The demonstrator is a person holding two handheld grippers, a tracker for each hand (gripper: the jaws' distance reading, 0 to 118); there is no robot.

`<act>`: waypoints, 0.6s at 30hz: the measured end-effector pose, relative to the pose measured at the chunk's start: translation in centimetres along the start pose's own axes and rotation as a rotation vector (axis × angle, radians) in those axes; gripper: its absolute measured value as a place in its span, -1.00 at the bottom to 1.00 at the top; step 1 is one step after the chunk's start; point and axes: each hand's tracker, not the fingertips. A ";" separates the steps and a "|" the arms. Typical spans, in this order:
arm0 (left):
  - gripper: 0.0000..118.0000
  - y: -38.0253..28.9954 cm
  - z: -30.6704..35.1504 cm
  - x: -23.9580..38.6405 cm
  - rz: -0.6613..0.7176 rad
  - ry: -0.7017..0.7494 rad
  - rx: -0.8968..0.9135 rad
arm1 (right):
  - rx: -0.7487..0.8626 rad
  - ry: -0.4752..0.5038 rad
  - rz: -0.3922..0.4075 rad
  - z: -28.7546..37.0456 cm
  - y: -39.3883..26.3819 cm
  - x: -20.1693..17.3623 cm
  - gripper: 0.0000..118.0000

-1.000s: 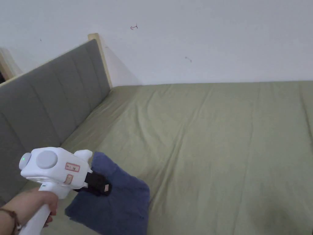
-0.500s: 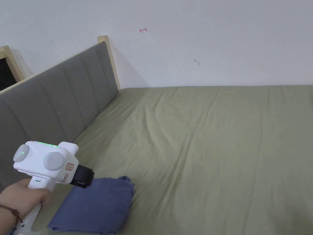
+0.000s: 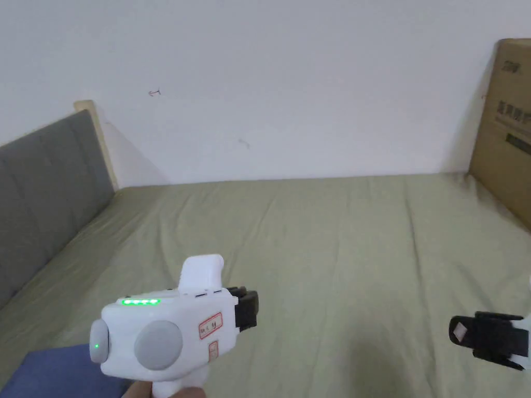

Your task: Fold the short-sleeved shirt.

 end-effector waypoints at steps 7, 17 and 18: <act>-0.99 1.8 5.0 7.1 -0.051 0.195 0.480 | 0.484 -0.098 0.170 5.8 2.1 -2.5 -0.91; -0.98 0.9 6.2 8.6 -0.192 0.313 0.555 | 0.648 -0.244 0.234 5.5 2.0 -3.3 -0.79; -0.96 0.9 6.2 8.6 -0.174 0.307 0.552 | 0.647 -0.277 0.245 5.2 1.7 -3.4 -0.62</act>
